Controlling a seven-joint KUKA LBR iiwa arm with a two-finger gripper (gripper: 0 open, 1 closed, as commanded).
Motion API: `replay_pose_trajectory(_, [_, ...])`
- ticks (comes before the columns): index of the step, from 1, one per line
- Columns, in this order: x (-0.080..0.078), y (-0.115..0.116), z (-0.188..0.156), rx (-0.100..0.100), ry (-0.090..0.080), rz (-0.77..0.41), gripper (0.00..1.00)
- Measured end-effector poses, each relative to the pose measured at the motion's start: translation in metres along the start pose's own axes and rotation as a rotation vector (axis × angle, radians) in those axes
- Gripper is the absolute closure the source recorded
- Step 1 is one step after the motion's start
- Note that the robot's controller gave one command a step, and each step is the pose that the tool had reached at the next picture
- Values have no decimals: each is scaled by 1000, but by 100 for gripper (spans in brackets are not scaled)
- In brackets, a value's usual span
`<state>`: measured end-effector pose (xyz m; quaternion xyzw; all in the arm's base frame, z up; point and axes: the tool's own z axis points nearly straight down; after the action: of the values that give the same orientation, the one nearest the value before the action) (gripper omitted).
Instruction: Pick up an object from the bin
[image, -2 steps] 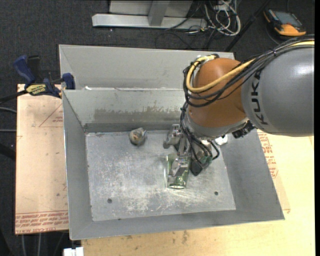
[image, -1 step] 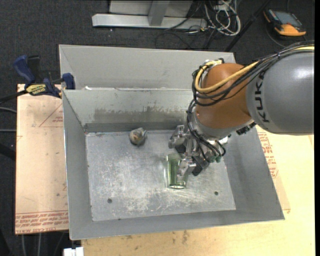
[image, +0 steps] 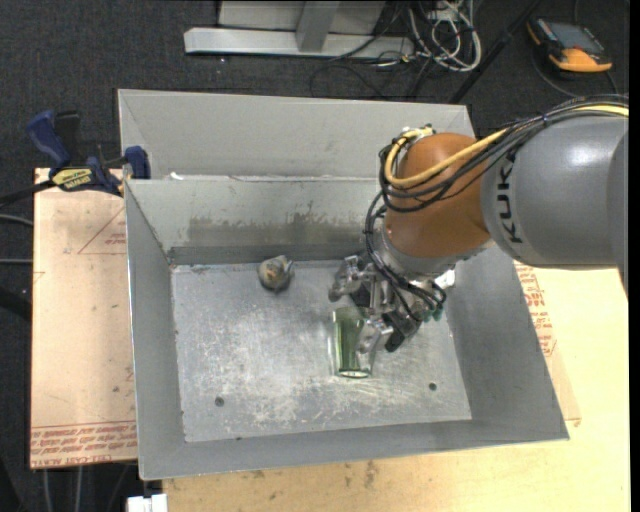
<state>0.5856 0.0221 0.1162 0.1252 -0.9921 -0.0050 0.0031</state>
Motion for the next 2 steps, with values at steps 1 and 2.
replay_pose_trajectory(1, [2, 1, -2, 2, -1, 11, 100])
replay_pose_trajectory(2, [2, 1, -2, 2, -1, 11, 100])
